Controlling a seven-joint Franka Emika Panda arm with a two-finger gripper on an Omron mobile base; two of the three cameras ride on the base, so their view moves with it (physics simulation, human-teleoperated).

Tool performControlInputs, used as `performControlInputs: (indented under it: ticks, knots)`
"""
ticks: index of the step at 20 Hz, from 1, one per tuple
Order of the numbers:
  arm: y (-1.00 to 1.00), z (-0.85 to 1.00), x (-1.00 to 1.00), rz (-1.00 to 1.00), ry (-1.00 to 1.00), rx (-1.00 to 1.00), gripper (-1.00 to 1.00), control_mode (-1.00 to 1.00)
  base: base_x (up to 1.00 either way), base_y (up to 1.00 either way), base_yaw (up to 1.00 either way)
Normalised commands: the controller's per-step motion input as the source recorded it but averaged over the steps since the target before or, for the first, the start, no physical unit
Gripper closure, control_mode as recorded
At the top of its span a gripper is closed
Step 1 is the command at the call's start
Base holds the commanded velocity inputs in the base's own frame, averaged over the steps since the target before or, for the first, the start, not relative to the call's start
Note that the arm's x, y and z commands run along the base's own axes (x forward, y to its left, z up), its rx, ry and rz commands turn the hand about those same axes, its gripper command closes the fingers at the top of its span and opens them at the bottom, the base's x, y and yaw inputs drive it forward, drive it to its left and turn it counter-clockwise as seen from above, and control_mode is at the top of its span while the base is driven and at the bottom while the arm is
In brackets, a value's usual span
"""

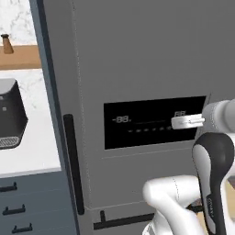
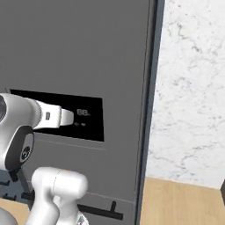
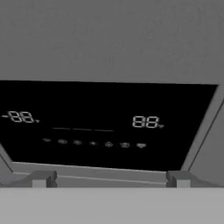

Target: Navigate to the fridge.

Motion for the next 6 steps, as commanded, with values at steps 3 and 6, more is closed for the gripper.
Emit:
performControlInputs:
  ticks: [3, 6]
  knots:
    - [0.00, 0.00, 0.00, 0.00, 0.00, 0.00, -1.00, 1.00, 1.00, 0.00, -0.24]
    - [0.00, 0.00, 0.00, 0.00, 0.00, 0.00, -1.00, 1.00, 1.00, 0.00, -0.33]
